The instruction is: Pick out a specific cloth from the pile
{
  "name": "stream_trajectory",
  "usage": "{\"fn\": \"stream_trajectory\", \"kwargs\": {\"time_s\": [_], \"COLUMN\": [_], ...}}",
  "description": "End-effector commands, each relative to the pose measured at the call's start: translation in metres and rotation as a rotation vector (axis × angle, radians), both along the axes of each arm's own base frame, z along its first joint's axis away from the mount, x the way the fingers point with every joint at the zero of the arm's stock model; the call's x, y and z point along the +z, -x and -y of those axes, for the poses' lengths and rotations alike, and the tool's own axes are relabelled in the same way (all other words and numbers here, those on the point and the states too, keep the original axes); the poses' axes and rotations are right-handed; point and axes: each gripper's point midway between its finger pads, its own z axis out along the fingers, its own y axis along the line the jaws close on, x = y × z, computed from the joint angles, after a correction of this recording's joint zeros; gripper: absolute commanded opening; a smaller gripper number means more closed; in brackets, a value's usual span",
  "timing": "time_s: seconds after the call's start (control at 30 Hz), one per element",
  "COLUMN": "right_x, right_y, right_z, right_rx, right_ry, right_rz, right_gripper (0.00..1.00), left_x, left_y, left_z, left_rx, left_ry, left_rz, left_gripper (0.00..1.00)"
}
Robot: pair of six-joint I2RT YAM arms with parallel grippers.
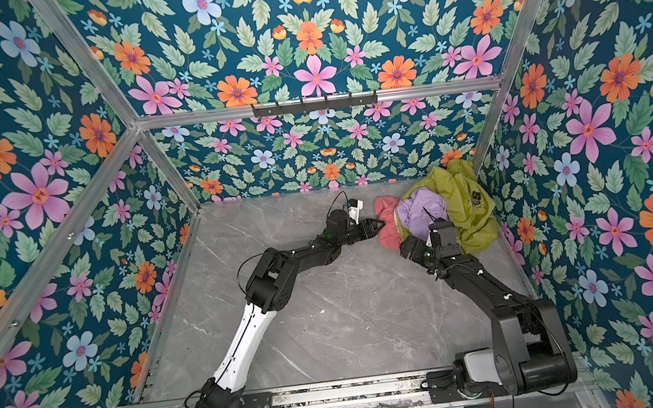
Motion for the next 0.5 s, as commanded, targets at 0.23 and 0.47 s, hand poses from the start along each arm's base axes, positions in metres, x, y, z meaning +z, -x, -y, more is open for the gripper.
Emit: {"fn": "stream_trajectory", "kwargs": {"time_s": [0.23, 0.47], "right_x": [0.006, 0.007], "right_y": [-0.003, -0.004], "right_z": [-0.001, -0.002], "right_rx": [0.001, -0.001], "right_ry": [-0.006, -0.012], "right_rz": [0.020, 0.023], "right_gripper": [0.98, 0.98], "left_x": [0.003, 0.013], "left_y": [-0.001, 0.002], "left_z": [0.004, 0.003], "left_rx": [-0.017, -0.025], "left_ry": [0.031, 0.040], "left_rz": [0.004, 0.026], "left_gripper": [0.35, 0.23]}}
